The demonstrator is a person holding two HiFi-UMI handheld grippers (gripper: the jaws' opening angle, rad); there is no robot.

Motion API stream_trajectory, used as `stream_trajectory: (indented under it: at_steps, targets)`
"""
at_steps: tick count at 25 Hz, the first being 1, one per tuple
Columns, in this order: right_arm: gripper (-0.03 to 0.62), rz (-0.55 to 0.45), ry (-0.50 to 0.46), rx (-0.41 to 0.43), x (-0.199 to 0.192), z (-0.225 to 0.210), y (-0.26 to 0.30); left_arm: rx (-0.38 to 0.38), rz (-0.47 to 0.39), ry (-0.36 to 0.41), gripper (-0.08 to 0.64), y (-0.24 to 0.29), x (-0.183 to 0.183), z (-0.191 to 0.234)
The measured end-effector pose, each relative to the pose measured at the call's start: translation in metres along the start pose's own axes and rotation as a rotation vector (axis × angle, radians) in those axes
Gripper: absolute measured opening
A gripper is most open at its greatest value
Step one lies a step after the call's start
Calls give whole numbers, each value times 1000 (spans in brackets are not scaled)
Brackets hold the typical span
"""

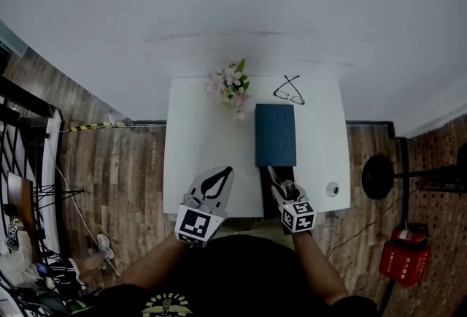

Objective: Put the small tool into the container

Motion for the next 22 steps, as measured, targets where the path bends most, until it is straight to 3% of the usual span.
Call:
stream_trajectory:
  at_steps: [12, 22]
  targets:
    - [166, 109, -14, 27, -19, 1, 19, 43, -3, -2, 6, -11, -3, 4]
    - [168, 190, 5, 3, -34, -6, 42, 98, -2, -11, 6, -25, -7, 9]
Point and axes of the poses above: the fingertips, and each gripper's own axes: y forward along the fingers, z to its left, x out of its top, the point moved 7 cm from there along -y, backward along the fingers, and after that the axes turned 1 degree about -z, right-handed, at the moved point
